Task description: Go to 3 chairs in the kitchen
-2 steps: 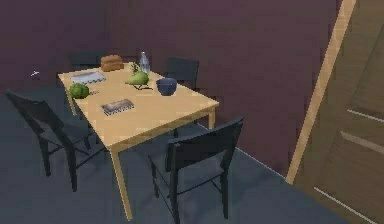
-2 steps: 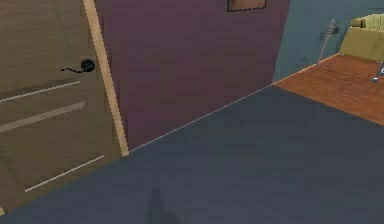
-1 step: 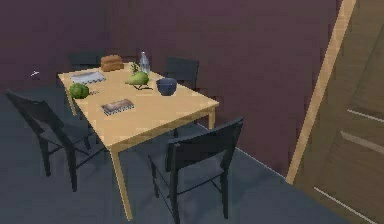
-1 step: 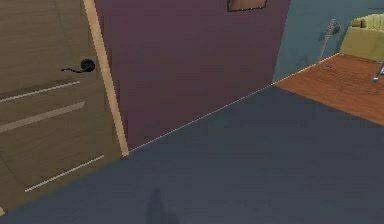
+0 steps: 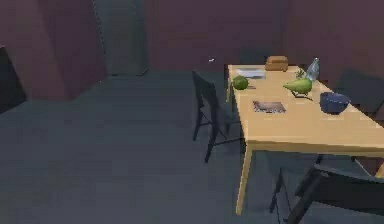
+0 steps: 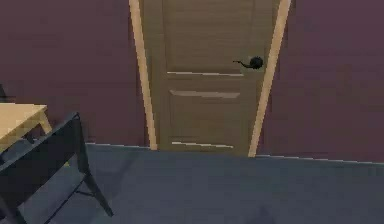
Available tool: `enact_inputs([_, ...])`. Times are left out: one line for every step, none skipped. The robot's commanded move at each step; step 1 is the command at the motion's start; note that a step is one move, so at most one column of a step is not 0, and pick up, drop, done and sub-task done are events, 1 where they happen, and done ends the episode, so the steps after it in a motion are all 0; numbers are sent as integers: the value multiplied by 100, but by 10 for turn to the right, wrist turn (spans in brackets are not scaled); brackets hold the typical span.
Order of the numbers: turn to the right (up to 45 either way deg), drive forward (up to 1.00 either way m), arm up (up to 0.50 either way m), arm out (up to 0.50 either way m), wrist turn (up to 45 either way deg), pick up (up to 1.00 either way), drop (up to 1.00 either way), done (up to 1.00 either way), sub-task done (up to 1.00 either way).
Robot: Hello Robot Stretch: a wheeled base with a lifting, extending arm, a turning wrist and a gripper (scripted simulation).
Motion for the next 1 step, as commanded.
enact_inputs([-270, 0, 0, 0, 0, 0, 0, 0, 0])
